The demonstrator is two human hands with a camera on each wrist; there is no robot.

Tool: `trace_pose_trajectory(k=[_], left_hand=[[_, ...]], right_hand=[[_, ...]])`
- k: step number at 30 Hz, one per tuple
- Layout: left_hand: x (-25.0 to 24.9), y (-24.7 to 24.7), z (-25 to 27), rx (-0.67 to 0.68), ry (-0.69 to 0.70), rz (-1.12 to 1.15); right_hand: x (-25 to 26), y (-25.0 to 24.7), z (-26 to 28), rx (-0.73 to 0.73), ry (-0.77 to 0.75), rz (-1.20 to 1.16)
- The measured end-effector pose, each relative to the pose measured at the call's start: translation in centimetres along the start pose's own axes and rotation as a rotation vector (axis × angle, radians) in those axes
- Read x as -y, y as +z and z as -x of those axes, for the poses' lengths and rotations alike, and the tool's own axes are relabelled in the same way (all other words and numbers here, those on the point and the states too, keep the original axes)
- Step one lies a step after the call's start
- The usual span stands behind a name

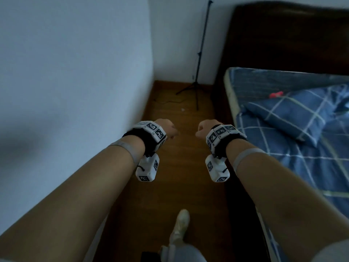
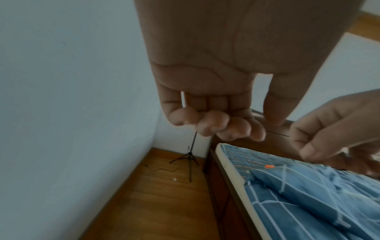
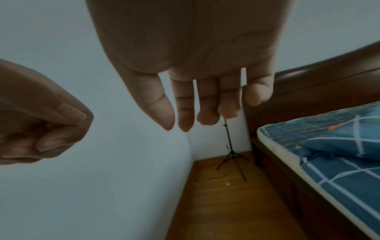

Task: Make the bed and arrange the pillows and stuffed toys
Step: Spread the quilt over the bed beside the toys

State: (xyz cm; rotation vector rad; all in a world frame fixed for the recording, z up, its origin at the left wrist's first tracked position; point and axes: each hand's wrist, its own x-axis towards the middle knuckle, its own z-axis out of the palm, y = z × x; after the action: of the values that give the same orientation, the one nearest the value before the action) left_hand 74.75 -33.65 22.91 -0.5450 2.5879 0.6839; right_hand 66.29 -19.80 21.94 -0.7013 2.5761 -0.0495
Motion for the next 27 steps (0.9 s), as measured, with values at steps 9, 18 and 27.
trace_pose_trajectory(k=[9,18,27], left_hand=[[-12.2,-7.1,-22.1,0.088,0.278,-0.081],[-18.2,-12.3,-42.8,0.178,0.376,-0.164],[-25.0,-18.5,-64.0,0.341,0.44,-0.33]], right_hand=[[-12.7,-10.2,-17.5,-0.113,0.242,-0.144],[-21.2,-15.6,-35.4,-0.03,0.399,-0.19],[-27.8,-21.3,-51.3,0.017,0.585,-0.275]])
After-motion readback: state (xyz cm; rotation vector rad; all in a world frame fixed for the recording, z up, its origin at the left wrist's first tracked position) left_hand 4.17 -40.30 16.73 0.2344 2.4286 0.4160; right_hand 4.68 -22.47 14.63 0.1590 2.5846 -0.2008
